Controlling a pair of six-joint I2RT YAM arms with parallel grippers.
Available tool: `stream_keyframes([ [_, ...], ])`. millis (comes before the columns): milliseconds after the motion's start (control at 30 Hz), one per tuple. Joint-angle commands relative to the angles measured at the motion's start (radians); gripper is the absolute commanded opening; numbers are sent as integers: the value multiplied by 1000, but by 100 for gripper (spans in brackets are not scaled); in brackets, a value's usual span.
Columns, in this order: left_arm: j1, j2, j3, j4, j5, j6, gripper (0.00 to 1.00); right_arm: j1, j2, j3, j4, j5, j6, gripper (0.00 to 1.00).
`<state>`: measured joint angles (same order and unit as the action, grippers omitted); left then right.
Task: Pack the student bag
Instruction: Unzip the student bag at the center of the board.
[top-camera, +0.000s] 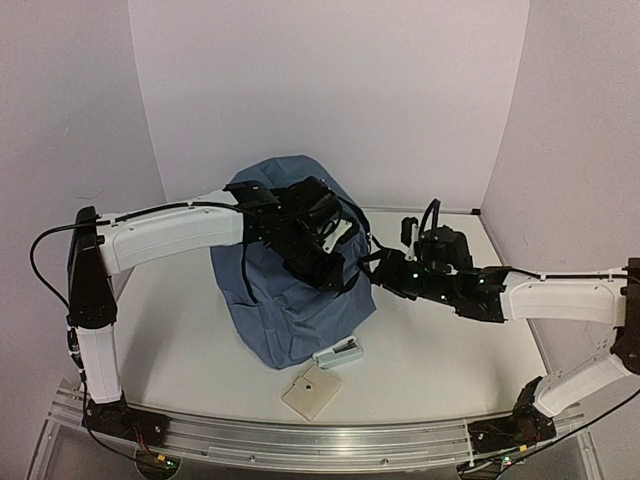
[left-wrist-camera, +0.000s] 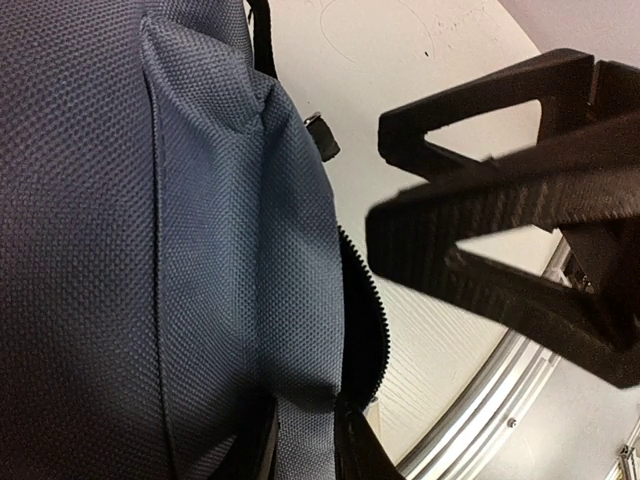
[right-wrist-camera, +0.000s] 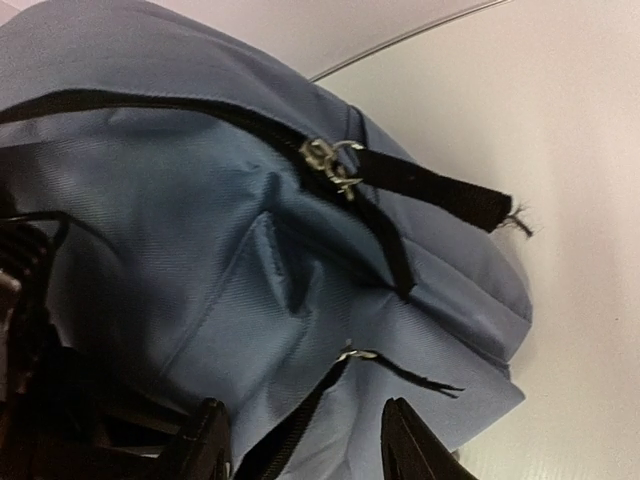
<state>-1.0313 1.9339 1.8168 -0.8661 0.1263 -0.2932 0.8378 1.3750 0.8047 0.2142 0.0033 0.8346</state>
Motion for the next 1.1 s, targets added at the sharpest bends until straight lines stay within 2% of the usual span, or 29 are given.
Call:
stream_keyframes([
  [0, 2, 7, -17, -45, -14, -11, 19, 37, -11, 14, 25, -26, 68, 50],
  [333, 2, 9, -24, -31, -8, -18, 18, 120, 79, 28, 19, 44, 127, 41],
  [400, 2, 13, -33, -21, 2, -22, 18, 132, 90, 32, 13, 50, 131, 35],
  [500, 2, 20, -42, -17, -6, -24, 18, 146, 90, 26, 3, 56, 143, 13],
  [533, 2, 24, -43, -24, -30, -24, 18, 150, 82, 23, -2, 63, 148, 8],
  [667, 2, 37, -52, -77, -259, -17, 16, 159, 15, 0, -55, 94, 153, 0],
  [833, 2, 42, -48, -112, -436, -4, 15, 159, -63, -29, -126, 94, 156, 0],
  [1067, 0, 50, -49, -104, -483, 16, 15, 160, -90, -67, -151, 89, 160, 0],
])
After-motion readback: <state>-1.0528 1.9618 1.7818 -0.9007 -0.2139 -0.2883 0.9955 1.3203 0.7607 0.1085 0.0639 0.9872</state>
